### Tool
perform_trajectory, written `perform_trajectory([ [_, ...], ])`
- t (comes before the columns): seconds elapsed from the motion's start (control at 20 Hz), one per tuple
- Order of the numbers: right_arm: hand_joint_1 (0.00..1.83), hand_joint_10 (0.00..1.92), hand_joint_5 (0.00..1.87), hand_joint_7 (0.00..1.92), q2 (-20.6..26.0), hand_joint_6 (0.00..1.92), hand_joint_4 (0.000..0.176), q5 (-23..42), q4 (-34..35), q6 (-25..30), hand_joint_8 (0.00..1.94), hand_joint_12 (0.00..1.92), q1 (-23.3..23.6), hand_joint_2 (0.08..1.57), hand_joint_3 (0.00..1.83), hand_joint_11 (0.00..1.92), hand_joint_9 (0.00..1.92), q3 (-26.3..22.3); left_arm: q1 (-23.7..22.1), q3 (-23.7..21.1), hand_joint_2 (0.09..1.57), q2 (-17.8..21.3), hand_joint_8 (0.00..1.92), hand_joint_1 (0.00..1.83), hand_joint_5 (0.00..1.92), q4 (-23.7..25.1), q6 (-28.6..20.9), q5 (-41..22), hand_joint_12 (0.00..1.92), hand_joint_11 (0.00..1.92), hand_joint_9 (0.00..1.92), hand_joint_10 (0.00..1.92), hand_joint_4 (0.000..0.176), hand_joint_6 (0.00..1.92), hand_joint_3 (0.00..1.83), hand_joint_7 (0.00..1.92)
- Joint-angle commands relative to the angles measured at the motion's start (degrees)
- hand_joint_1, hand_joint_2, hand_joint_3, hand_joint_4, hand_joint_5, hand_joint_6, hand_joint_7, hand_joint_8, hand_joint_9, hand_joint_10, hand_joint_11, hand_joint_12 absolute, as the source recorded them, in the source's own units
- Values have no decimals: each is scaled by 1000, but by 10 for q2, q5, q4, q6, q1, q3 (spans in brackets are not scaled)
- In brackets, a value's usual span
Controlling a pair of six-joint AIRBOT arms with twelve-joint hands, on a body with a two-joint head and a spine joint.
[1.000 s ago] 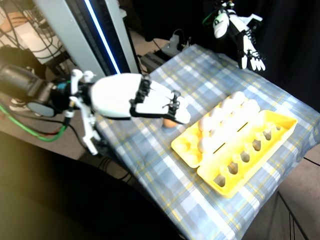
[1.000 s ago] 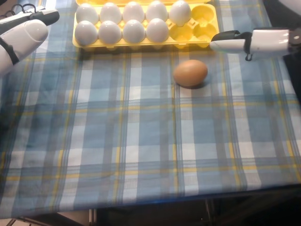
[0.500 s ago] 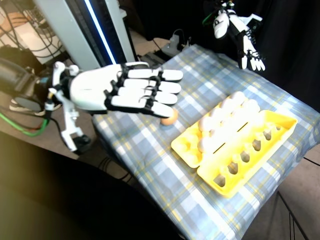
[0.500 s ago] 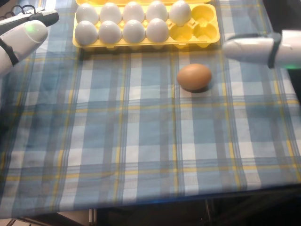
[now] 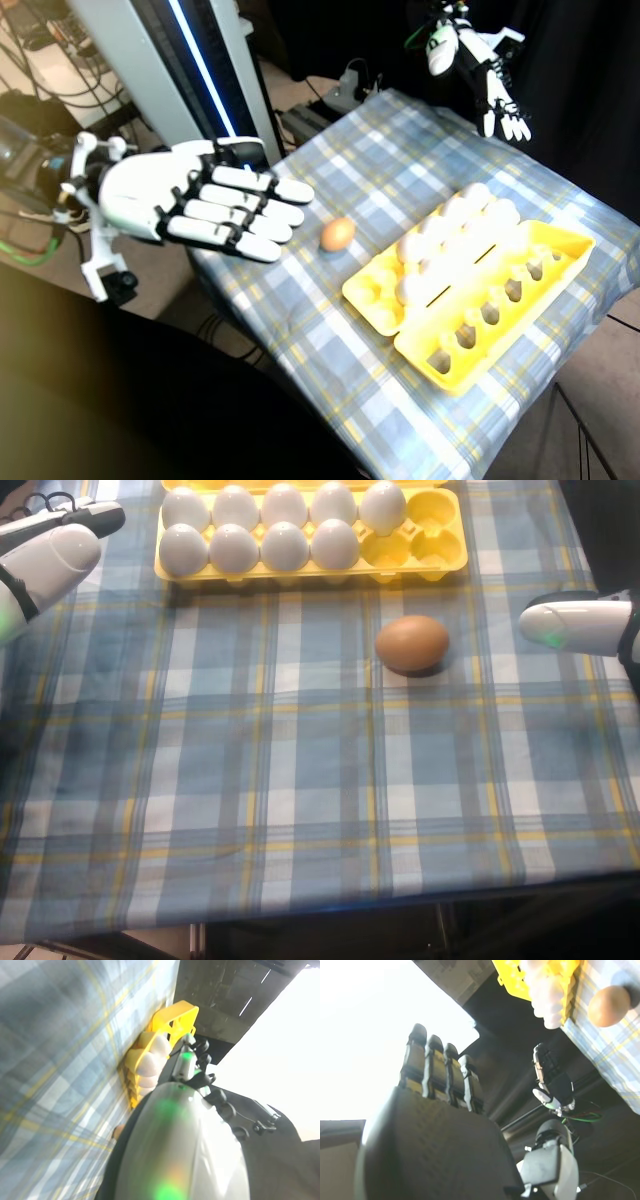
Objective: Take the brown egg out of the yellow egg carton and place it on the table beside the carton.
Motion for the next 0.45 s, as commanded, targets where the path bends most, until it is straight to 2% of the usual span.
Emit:
perform_trajectory([
  [0.0,0,3,98,96,1,1,59,71,-4,-2,4,34,1,838,3,0,32,-2,-1,0,1088,2,0,0,443,1,-5,-75,0,0,96,1,23,0,0,243],
  [0.1,0,0,95,89,17,0,67,69,2,-2,0,14,-12,835,1,0,22,-9,0,0,1088,3,0,0,437,2,-6,-76,0,0,91,0,28,0,0,239],
  [0.2,0,0,92,78,22,0,53,72,5,-2,0,9,-16,843,4,0,12,-13,0,0,1095,3,5,0,452,1,-7,-76,0,0,98,3,13,6,0,252],
  [0.3,0,0,86,78,13,0,64,77,8,-4,0,0,-16,848,6,0,6,-9,2,0,1100,1,2,0,450,-2,-7,-78,0,0,98,2,15,4,2,247],
  [0.35,0,2,84,77,12,0,77,77,8,-4,0,0,-16,845,4,0,9,-9,2,0,1100,1,0,0,449,-3,-7,-79,0,0,92,0,13,3,2,243],
  [0.4,0,3,83,79,10,0,83,77,8,-4,1,2,-16,846,4,5,12,-8,2,0,1101,2,0,0,449,-4,-7,-81,0,0,92,1,11,3,2,239],
])
